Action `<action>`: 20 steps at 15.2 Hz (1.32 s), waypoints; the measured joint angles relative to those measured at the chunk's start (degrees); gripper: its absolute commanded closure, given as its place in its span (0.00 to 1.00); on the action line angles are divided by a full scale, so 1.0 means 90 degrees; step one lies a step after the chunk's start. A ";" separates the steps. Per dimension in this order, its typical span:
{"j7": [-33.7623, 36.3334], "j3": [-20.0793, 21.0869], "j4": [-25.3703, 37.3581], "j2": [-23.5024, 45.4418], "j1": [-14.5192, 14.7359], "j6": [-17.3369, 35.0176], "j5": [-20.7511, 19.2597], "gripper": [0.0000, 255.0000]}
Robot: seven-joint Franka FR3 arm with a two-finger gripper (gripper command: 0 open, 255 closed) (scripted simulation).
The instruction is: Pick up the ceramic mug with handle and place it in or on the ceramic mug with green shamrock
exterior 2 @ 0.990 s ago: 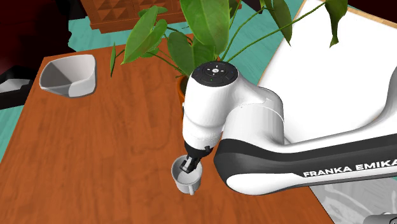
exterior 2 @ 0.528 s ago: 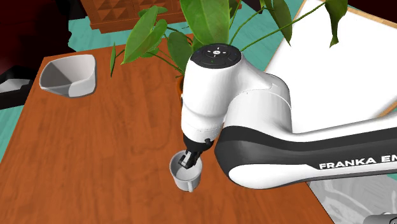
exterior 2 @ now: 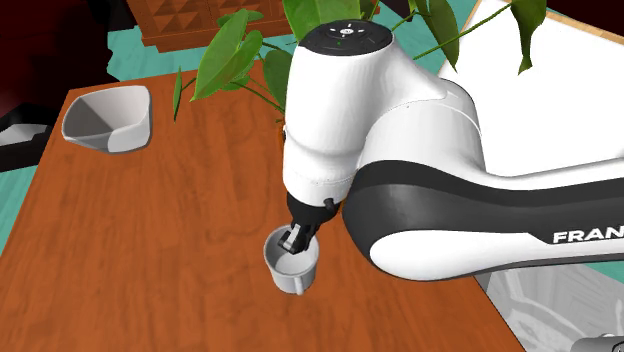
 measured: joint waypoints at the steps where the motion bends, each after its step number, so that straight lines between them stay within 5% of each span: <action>1: 0.0015 0.0006 0.0068 -0.0016 0.0009 -0.0083 0.0000 1.00; 20: -0.0126 -0.0023 0.0969 -0.0461 -0.0102 -0.1429 0.0104 1.00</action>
